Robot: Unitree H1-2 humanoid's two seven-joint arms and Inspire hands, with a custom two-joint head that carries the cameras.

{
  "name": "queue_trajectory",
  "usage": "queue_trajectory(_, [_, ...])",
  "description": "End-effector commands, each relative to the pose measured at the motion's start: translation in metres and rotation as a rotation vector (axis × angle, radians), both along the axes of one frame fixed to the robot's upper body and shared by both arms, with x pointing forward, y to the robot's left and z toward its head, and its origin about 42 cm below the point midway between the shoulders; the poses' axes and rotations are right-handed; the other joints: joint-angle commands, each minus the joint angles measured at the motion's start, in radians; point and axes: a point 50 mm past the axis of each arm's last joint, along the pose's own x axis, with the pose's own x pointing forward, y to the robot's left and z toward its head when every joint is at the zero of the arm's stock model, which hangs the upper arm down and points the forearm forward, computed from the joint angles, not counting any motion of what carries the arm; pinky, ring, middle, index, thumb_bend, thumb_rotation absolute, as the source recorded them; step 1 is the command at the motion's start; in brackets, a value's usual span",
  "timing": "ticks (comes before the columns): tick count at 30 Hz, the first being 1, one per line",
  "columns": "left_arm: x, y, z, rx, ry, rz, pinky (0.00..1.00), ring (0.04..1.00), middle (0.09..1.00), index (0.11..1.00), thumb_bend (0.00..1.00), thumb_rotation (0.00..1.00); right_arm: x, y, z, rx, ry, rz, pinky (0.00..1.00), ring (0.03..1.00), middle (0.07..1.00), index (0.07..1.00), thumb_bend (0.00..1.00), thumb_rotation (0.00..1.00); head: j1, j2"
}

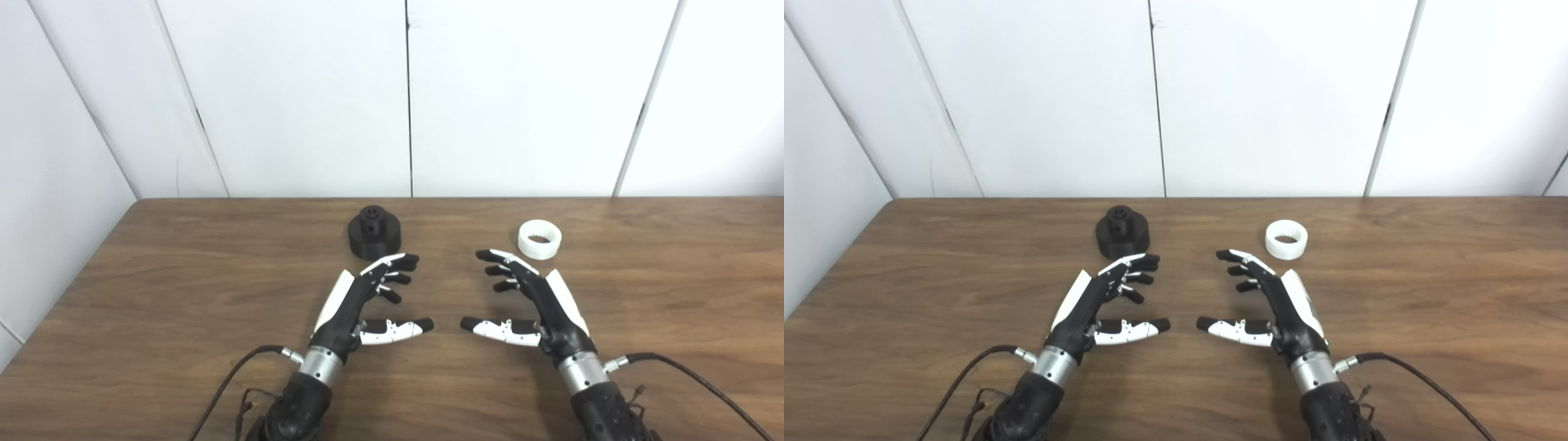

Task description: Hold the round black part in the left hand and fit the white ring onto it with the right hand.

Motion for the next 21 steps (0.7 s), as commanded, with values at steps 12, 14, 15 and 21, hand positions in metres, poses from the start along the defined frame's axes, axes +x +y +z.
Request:
queue_trajectory(12, [0.0084, -0.0004, 0.0153, -0.015, -0.071, 0.001, 0.61, 0.753, 0.805, 0.794, 0.76, 0.18, -0.0059, -0.0039, -0.0149, -0.014, 0.025, 0.001, 0.7, 0.796, 0.843, 0.798, 0.76, 0.25, -0.001, -0.003])
queue_trajectory(14, [0.0082, -0.0003, 0.0157, -0.021, -0.071, 0.002, 0.61, 0.753, 0.804, 0.793, 0.76, 0.17, -0.006, -0.0037, -0.0148, -0.011, 0.025, 0.003, 0.7, 0.795, 0.843, 0.798, 0.76, 0.24, -0.001, -0.003])
queue_trajectory(15, [0.008, -0.0003, 0.016, -0.022, -0.07, 0.003, 0.62, 0.754, 0.805, 0.792, 0.76, 0.17, -0.0061, -0.0036, -0.0148, -0.01, 0.025, 0.004, 0.69, 0.794, 0.843, 0.797, 0.76, 0.24, -0.001, -0.003])
queue_trajectory(21, [0.008, 0.0017, 0.0211, -0.009, -0.081, 0.013, 0.64, 0.763, 0.812, 0.792, 0.74, 0.17, -0.0054, -0.0035, -0.0144, -0.013, 0.022, -0.002, 0.69, 0.795, 0.842, 0.796, 0.76, 0.25, 0.0, -0.006])
